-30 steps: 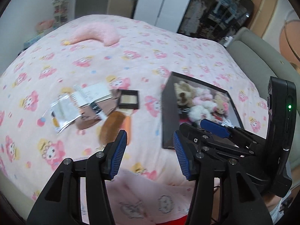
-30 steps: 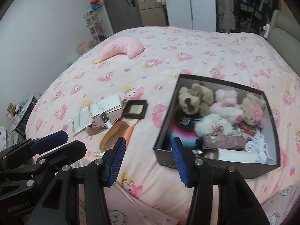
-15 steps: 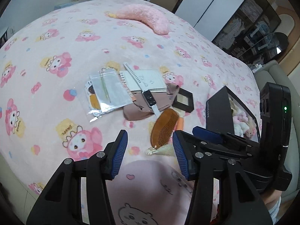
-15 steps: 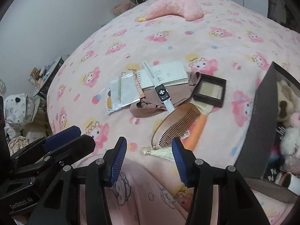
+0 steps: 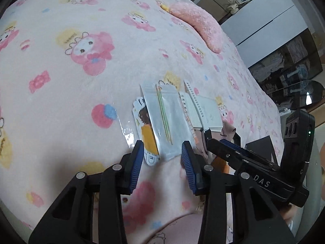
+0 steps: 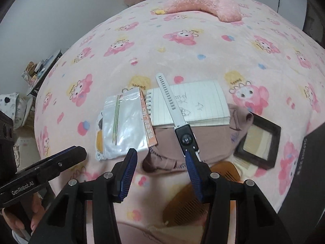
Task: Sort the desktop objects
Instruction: 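Grasp the clear plastic bag of toothpicks with the right gripper, then lift the toothpick bag and carry it over the black box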
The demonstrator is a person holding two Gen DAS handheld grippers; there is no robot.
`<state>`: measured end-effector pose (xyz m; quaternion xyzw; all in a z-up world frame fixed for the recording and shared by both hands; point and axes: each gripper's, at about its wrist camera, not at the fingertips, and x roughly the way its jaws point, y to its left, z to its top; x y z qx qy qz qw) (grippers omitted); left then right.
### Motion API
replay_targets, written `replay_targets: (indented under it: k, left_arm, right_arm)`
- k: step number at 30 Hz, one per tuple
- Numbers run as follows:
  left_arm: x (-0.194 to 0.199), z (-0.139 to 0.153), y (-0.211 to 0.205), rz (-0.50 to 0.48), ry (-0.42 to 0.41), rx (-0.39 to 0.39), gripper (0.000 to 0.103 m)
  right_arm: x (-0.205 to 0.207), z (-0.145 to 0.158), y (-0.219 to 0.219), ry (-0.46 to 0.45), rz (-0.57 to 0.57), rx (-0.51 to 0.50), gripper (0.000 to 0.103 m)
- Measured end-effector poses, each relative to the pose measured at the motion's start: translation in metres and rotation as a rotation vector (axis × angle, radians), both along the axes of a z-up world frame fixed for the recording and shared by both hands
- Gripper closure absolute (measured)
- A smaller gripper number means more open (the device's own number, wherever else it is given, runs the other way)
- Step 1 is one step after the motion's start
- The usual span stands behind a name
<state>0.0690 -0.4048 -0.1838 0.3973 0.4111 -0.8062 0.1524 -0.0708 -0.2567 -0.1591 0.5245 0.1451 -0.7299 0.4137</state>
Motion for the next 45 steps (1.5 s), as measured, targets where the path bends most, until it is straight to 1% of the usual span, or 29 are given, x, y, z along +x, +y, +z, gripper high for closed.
replay_targets:
  k: [1, 3, 6, 9, 10, 11, 12, 13, 14, 16, 17, 19, 21, 23, 24, 25, 26, 27, 28, 29, 30, 32, 34, 35, 36, 38, 40, 43, 45]
  left_arm:
    - [-0.005, -0.005, -0.002, 0.000, -0.011, 0.004, 0.071]
    - [-0.013, -0.015, -0.007, 0.004, -0.030, 0.018, 0.071]
    - [-0.019, -0.028, -0.015, 0.014, -0.025, 0.060, 0.071]
    - [-0.025, -0.033, -0.020, 0.030, -0.015, 0.075, 0.071]
    - [-0.027, -0.033, -0.020, 0.025, -0.002, 0.087, 0.072]
    - [-0.028, -0.032, -0.018, 0.015, 0.012, 0.101, 0.077]
    - [-0.029, -0.031, -0.016, 0.001, 0.019, 0.113, 0.088]
    - [-0.030, -0.029, -0.012, -0.006, 0.012, 0.111, 0.089]
    - [-0.031, -0.028, -0.008, -0.015, -0.010, 0.099, 0.089]
    - [-0.029, -0.025, 0.001, -0.043, -0.030, 0.087, 0.092]
    - [-0.027, -0.023, 0.007, -0.055, -0.024, 0.093, 0.092]
    - [-0.027, -0.019, 0.020, -0.109, -0.012, 0.107, 0.092]
    - [-0.030, -0.017, 0.031, -0.153, -0.027, 0.102, 0.092]
    - [-0.033, -0.018, 0.037, -0.174, -0.087, 0.084, 0.089]
    - [-0.032, -0.016, 0.037, -0.173, -0.104, 0.054, 0.080]
    - [-0.030, -0.013, 0.035, -0.169, -0.102, 0.028, 0.072]
    - [-0.028, -0.012, 0.031, -0.159, -0.090, 0.020, 0.070]
    - [-0.027, -0.011, 0.025, -0.147, -0.086, 0.021, 0.069]
    - [-0.026, -0.008, 0.019, -0.137, -0.083, 0.006, 0.069]
    - [-0.026, -0.004, 0.013, -0.123, -0.074, -0.024, 0.069]
    - [-0.026, 0.001, 0.006, -0.103, -0.062, -0.057, 0.069]
    - [-0.031, 0.006, -0.008, -0.086, -0.047, -0.092, 0.069]
    - [-0.043, 0.005, -0.021, -0.082, -0.059, -0.143, 0.068]
    - [-0.049, 0.001, -0.025, -0.093, -0.071, -0.158, 0.067]
    - [-0.055, -0.005, -0.029, -0.106, -0.080, -0.140, 0.066]
    - [-0.066, -0.016, -0.033, -0.118, -0.094, -0.125, 0.066]
    - [-0.074, -0.020, -0.032, -0.136, -0.092, -0.151, 0.066]
    - [-0.084, -0.027, -0.027, -0.167, -0.125, -0.166, 0.067]
    - [-0.080, -0.028, -0.019, -0.194, -0.126, -0.136, 0.067]
  right_arm:
    - [-0.003, -0.004, -0.007, -0.012, 0.007, -0.002, 0.057]
    - [-0.011, -0.013, -0.020, -0.034, 0.014, -0.001, 0.057]
    - [-0.016, -0.024, -0.036, -0.017, 0.029, 0.031, 0.057]
    - [-0.017, -0.032, -0.043, -0.004, 0.046, 0.037, 0.056]
    - [-0.015, -0.033, -0.045, 0.004, 0.055, 0.039, 0.056]
    - [-0.013, -0.032, -0.046, 0.007, 0.064, 0.042, 0.056]
    - [-0.012, -0.034, -0.046, -0.033, 0.074, 0.029, 0.056]
    - [-0.012, -0.036, -0.045, -0.103, 0.078, 0.010, 0.060]
    - [-0.012, -0.039, -0.042, -0.151, 0.065, -0.005, 0.064]
    - [-0.011, -0.037, -0.036, -0.156, 0.047, -0.021, 0.069]
    - [-0.010, -0.035, -0.032, -0.163, 0.039, -0.030, 0.071]
    - [-0.011, -0.027, -0.023, -0.178, 0.020, -0.055, 0.071]
    - [-0.010, -0.017, -0.013, -0.133, 0.003, -0.060, 0.071]
    - [-0.010, -0.010, -0.007, -0.072, -0.003, -0.039, 0.071]
    - [-0.010, -0.009, -0.003, -0.030, -0.011, -0.016, 0.071]
    - [-0.012, -0.009, 0.001, 0.022, -0.023, 0.019, 0.071]
    - [-0.015, -0.008, 0.005, 0.074, -0.041, 0.063, 0.071]
    - [-0.018, -0.008, 0.010, 0.101, -0.054, 0.089, 0.071]
    - [-0.021, -0.007, 0.016, 0.087, -0.064, 0.081, 0.071]
    - [-0.023, -0.004, 0.023, 0.039, -0.076, 0.049, 0.071]
    - [-0.023, -0.002, 0.028, -0.016, -0.080, 0.018, 0.071]
    - [-0.018, -0.005, 0.031, -0.136, -0.054, -0.030, 0.068]
    - [-0.011, -0.016, 0.024, -0.254, -0.005, -0.025, 0.068]
    - [-0.009, -0.022, 0.020, -0.302, 0.010, -0.031, 0.068]
    - [-0.008, -0.027, 0.016, -0.328, 0.014, -0.035, 0.068]
    - [-0.008, -0.035, 0.010, -0.313, 0.002, -0.010, 0.068]
    - [-0.009, -0.041, 0.007, -0.274, -0.015, 0.015, 0.068]
    - [-0.014, -0.047, 0.013, -0.280, -0.041, 0.021, 0.068]
    - [-0.018, -0.046, 0.017, -0.276, -0.070, 0.011, 0.068]
